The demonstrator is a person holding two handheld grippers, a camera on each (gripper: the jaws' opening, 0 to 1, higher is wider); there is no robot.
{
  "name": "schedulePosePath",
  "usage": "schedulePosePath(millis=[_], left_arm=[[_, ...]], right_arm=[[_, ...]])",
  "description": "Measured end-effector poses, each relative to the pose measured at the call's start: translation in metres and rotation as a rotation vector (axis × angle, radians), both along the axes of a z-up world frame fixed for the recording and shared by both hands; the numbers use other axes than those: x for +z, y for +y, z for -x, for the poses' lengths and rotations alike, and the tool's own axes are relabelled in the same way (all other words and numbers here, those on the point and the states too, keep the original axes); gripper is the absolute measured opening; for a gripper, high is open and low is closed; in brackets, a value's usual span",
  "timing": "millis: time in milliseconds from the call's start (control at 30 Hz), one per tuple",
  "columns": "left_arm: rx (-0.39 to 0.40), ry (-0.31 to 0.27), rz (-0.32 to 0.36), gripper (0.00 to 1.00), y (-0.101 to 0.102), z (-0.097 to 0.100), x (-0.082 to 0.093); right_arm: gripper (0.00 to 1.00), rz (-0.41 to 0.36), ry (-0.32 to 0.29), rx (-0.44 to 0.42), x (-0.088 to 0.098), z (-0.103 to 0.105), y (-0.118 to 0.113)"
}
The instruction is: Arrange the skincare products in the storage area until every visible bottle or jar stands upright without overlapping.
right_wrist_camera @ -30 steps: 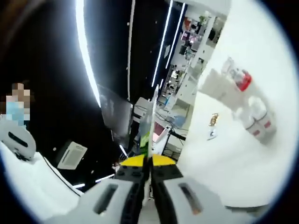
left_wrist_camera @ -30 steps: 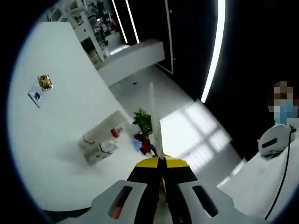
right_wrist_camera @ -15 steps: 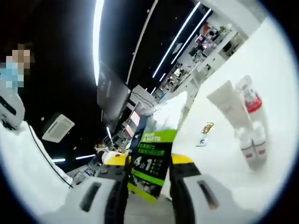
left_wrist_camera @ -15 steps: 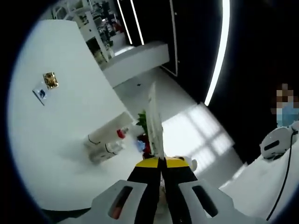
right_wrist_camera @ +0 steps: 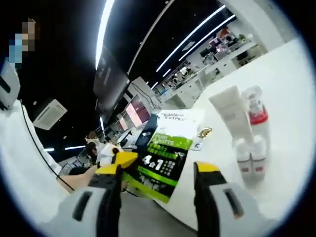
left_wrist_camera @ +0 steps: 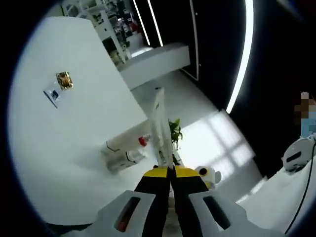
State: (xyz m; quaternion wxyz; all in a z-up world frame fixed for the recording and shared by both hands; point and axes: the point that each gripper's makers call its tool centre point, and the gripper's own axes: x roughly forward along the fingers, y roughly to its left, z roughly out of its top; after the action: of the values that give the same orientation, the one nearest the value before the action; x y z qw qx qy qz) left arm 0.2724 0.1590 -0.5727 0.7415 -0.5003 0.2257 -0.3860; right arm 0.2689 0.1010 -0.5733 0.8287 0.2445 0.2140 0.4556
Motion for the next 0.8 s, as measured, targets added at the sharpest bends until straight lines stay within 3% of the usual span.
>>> schedulePosePath(millis=[433,800], left_arm=[[0.023,0.092,-0.066,0.0,0.005,-0.022,-0.04],[0.026,0.151,-0.125,0.0,-0.005,-0.036,-0.063]], right_arm=[[0.73,0.127,0.027,-0.029,-0.028,-0.004,-0.023],[0.83,0.215,0.046,-0.075,-0.046,-0.01,-0.046]])
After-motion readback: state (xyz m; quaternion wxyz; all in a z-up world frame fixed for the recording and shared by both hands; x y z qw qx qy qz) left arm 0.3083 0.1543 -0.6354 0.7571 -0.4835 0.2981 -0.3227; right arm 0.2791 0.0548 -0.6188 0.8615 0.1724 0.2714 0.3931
